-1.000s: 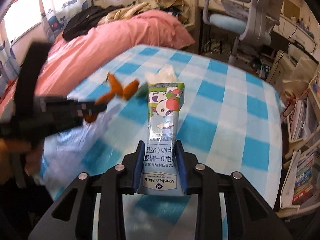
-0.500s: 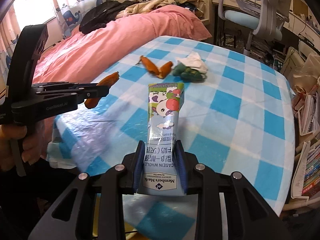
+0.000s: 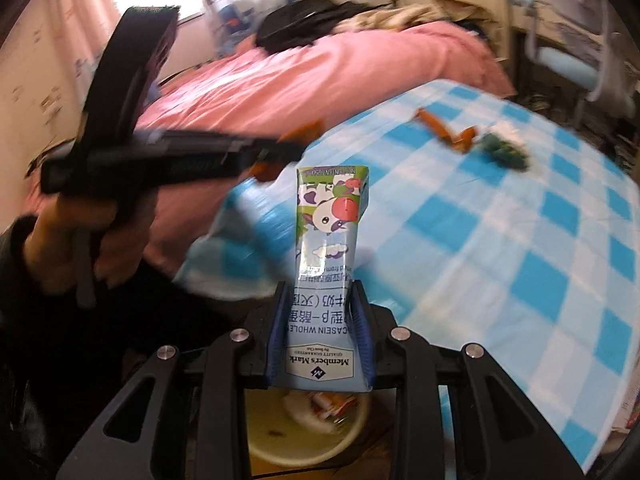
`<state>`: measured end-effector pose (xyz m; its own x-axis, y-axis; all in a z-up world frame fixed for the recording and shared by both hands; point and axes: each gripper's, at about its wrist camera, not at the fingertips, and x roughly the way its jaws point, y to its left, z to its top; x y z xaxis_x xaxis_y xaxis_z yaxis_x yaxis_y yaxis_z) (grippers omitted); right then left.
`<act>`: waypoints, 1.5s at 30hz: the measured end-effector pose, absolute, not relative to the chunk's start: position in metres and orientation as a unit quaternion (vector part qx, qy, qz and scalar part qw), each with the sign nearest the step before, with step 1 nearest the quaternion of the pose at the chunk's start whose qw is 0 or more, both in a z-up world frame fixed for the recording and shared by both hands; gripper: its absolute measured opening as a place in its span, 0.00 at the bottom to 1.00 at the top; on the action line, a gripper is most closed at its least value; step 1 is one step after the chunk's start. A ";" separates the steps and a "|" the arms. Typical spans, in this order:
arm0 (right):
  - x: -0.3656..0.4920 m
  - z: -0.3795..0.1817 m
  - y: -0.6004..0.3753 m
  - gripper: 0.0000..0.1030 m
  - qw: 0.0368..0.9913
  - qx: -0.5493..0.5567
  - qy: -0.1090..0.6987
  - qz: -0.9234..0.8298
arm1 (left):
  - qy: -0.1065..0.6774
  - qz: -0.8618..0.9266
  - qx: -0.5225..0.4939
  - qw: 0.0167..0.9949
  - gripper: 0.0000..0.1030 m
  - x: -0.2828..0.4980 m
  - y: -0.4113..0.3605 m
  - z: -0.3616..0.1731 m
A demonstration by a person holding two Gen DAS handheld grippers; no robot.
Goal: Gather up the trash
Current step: 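Lower carton and sausage into the yellow bin and open both tools, then raise both open tools back up over the table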
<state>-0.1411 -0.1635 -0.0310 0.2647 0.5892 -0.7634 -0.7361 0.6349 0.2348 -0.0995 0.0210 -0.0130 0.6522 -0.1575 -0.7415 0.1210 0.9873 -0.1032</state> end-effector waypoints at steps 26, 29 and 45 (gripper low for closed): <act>-0.114 -0.005 -0.205 0.81 0.876 -0.149 0.378 0.258 | 0.425 -0.031 0.041 0.904 0.66 -0.139 0.009 -0.033; -0.103 0.000 -0.213 0.83 0.898 -0.135 0.345 0.238 | 0.394 -0.003 0.017 0.919 0.71 -0.117 0.015 -0.016; -0.082 0.002 -0.216 0.84 0.914 -0.105 0.329 0.213 | 0.371 -0.029 0.028 0.928 0.81 0.005 -0.035 0.009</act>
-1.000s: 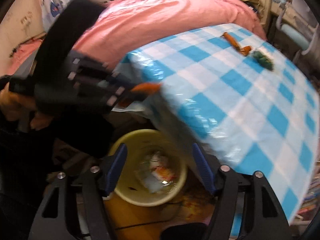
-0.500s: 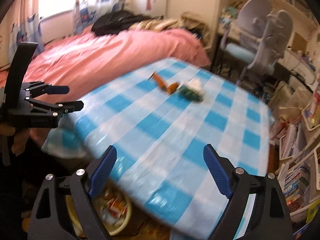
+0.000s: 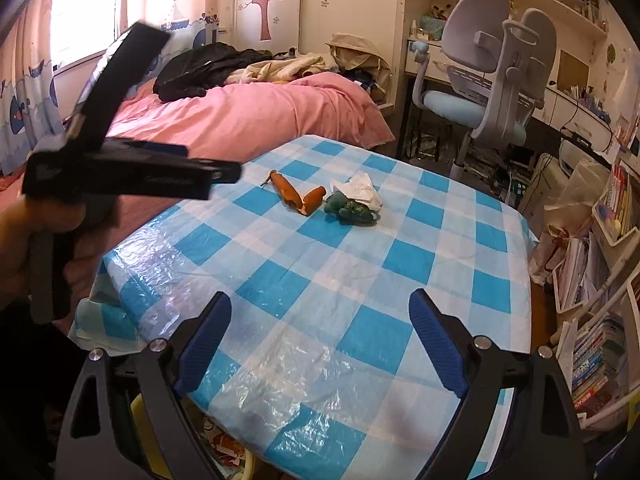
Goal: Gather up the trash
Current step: 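Raise both open tools back up over the table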
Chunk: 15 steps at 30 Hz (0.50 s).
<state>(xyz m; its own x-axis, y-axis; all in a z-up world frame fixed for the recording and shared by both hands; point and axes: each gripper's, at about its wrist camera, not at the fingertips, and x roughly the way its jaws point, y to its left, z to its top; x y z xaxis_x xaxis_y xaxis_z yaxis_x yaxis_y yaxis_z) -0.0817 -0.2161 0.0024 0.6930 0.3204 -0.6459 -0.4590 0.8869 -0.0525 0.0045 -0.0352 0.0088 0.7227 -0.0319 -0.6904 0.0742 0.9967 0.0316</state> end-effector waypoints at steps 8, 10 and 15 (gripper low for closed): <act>-0.073 0.003 -0.209 0.86 0.913 -0.114 0.324 0.219 | 0.375 -0.036 -0.014 0.926 0.86 0.012 -0.031 0.018; -0.070 0.002 -0.209 0.86 0.913 -0.113 0.325 0.220 | 0.379 -0.038 -0.019 0.925 0.86 0.014 -0.031 0.017; -0.066 0.000 -0.206 0.86 0.910 -0.118 0.329 0.223 | 0.387 -0.035 -0.032 0.921 0.87 0.020 -0.028 0.014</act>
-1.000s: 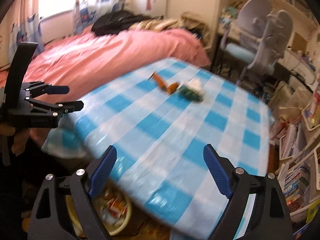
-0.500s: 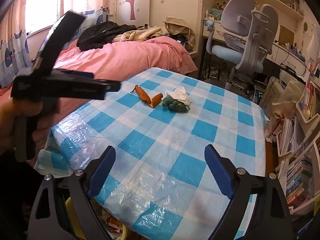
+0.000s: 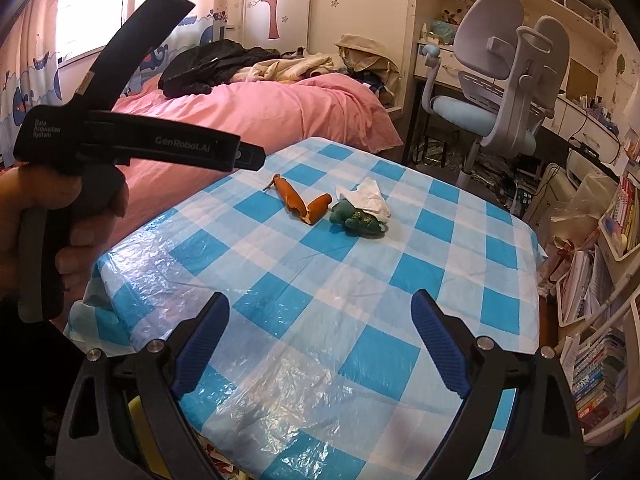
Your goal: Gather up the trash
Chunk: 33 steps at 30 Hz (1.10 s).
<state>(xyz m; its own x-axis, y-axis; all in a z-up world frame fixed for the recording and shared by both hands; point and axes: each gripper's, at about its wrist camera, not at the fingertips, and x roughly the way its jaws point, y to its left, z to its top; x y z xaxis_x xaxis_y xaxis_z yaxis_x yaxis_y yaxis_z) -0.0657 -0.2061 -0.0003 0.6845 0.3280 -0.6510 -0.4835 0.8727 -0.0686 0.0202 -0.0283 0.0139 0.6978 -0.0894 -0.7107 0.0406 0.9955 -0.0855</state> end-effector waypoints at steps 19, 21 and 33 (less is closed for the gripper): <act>-0.060 -0.003 -0.207 0.87 0.907 -0.125 0.332 0.226 | 0.397 -0.048 -0.025 0.916 0.89 0.028 -0.045 0.010; -0.060 -0.003 -0.207 0.88 0.907 -0.126 0.332 0.226 | 0.398 -0.049 -0.023 0.916 0.89 0.027 -0.046 0.010; -0.060 -0.003 -0.207 0.88 0.906 -0.131 0.332 0.227 | 0.398 -0.049 -0.023 0.916 0.90 0.027 -0.047 0.009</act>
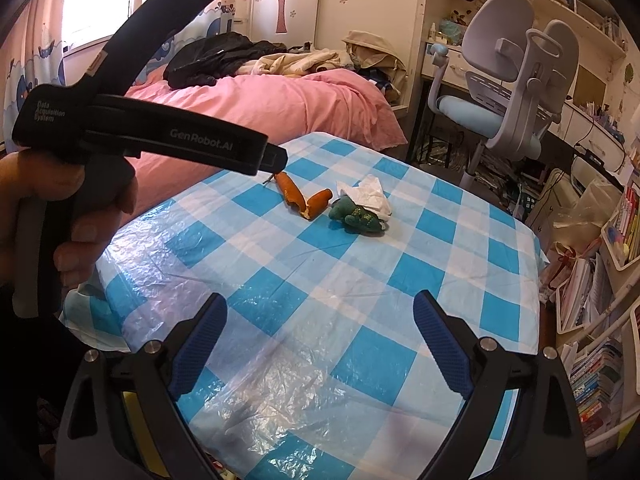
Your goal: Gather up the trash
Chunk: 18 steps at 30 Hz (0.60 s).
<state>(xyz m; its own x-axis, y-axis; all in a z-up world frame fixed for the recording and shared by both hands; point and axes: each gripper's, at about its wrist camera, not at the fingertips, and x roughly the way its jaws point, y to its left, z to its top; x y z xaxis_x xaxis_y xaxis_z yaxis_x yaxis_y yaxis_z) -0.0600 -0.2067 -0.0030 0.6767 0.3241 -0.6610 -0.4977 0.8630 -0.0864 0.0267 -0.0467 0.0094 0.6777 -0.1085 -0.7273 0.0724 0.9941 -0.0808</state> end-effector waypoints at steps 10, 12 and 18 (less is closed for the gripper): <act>-0.063 -0.003 -0.206 0.88 0.905 -0.140 0.331 0.228 | 0.398 -0.049 -0.022 0.916 0.90 0.026 -0.046 0.010; -0.063 -0.003 -0.205 0.88 0.905 -0.142 0.331 0.228 | 0.399 -0.049 -0.022 0.916 0.90 0.026 -0.046 0.010; -0.064 -0.004 -0.205 0.88 0.904 -0.145 0.331 0.229 | 0.399 -0.049 -0.022 0.916 0.90 0.026 -0.046 0.010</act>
<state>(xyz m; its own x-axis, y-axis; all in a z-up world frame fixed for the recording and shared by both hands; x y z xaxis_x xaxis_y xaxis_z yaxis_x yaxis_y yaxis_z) -0.0641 -0.2049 -0.0037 0.6763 0.3175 -0.6646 -0.5093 0.8535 -0.1105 0.0256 -0.0459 0.0100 0.6774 -0.1082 -0.7276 0.0726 0.9941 -0.0803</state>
